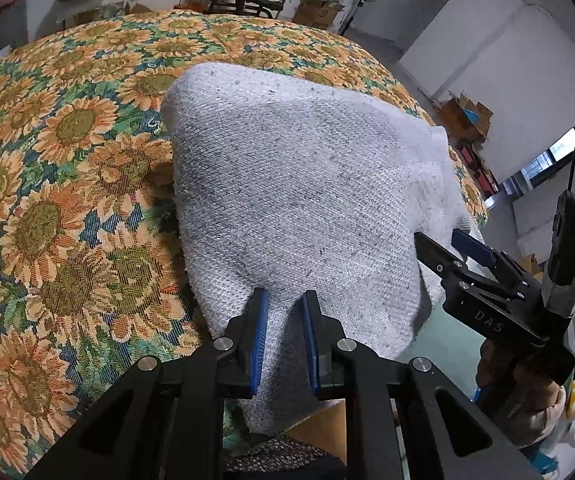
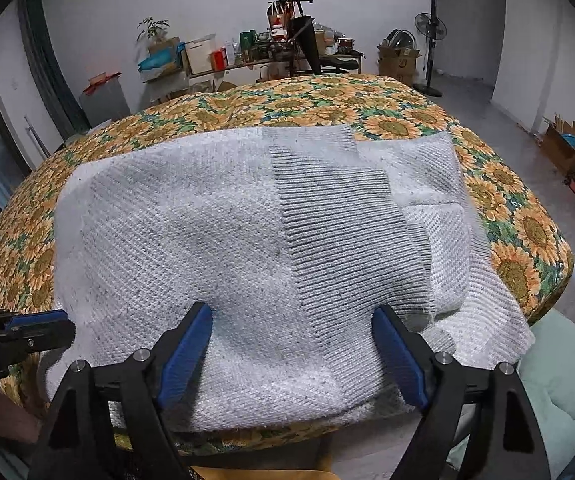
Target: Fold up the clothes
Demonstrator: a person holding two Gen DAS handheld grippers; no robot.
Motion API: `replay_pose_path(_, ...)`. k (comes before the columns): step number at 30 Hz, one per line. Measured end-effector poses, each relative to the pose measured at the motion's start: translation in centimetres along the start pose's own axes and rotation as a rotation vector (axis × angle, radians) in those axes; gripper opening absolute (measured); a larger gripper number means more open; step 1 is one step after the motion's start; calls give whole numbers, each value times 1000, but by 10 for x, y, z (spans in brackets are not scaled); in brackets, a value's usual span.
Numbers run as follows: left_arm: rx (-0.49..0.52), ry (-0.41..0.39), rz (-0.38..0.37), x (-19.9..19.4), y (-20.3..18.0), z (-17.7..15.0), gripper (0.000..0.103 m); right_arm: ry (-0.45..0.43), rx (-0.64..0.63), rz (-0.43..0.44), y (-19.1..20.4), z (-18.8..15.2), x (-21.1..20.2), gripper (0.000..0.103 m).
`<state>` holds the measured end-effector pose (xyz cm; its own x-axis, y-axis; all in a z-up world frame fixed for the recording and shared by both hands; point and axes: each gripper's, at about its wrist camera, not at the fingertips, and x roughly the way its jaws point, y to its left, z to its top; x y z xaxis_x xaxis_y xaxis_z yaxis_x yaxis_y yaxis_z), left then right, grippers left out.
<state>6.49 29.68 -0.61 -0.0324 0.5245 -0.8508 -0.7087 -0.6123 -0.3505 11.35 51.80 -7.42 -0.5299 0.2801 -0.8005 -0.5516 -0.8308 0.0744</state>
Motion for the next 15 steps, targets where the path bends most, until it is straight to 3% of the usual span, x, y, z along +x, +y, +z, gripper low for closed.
replay_pose_path(12,-6,-9,-21,-2,5,-1,17,-3,-5,4,1,1,1,93)
replay_pose_path(15,-52,-1,-42,-14,11,-5,17,17,9,3,-1,3,-3,91)
